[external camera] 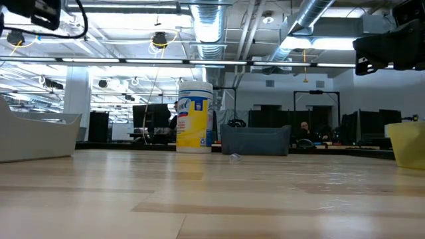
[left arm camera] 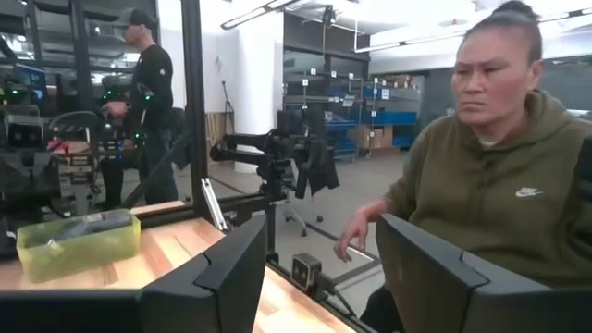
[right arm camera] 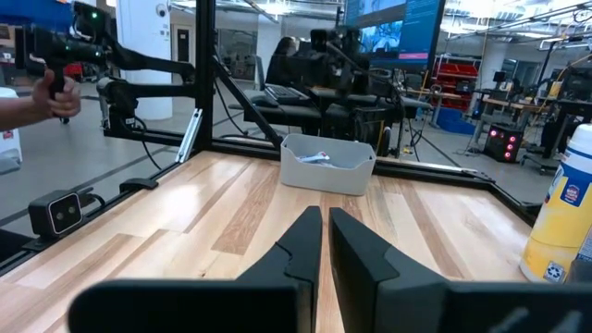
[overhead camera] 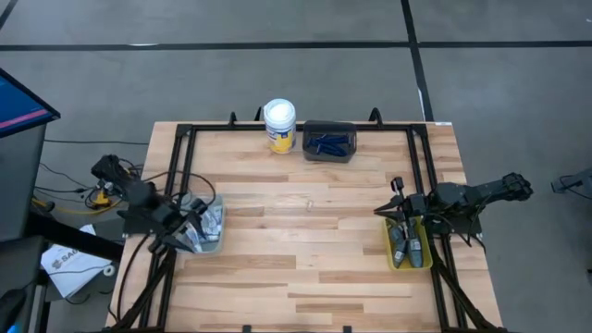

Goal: Pick & Place Travel size toiletries
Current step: Return to Home Position

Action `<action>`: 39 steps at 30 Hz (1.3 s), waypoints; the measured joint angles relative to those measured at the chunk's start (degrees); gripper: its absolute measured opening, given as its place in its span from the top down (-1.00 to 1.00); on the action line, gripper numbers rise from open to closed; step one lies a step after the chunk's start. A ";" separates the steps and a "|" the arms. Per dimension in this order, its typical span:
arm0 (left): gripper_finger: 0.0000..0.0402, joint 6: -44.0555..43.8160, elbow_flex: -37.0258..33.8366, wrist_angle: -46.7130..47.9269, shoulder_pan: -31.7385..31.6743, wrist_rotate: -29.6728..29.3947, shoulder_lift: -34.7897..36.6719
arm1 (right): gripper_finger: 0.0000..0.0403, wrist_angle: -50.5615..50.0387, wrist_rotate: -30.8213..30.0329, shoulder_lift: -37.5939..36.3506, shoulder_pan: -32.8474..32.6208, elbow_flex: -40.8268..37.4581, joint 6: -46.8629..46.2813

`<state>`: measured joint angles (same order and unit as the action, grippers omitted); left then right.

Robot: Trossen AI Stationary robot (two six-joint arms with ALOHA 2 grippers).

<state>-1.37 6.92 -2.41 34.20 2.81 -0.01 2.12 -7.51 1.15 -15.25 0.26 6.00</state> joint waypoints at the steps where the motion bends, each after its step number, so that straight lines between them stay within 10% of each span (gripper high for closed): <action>1: 0.01 0.03 -0.75 -0.60 0.00 -0.01 0.00 | 0.92 0.01 0.00 0.00 0.00 -0.01 0.00; 39: 0.03 12.96 -6.54 0.96 -0.22 -5.86 -0.52 | 0.92 0.01 0.02 0.00 0.00 -0.01 0.00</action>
<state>11.60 0.38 -1.45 33.98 -3.05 -0.54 2.13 -7.49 1.15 -15.25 0.25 6.00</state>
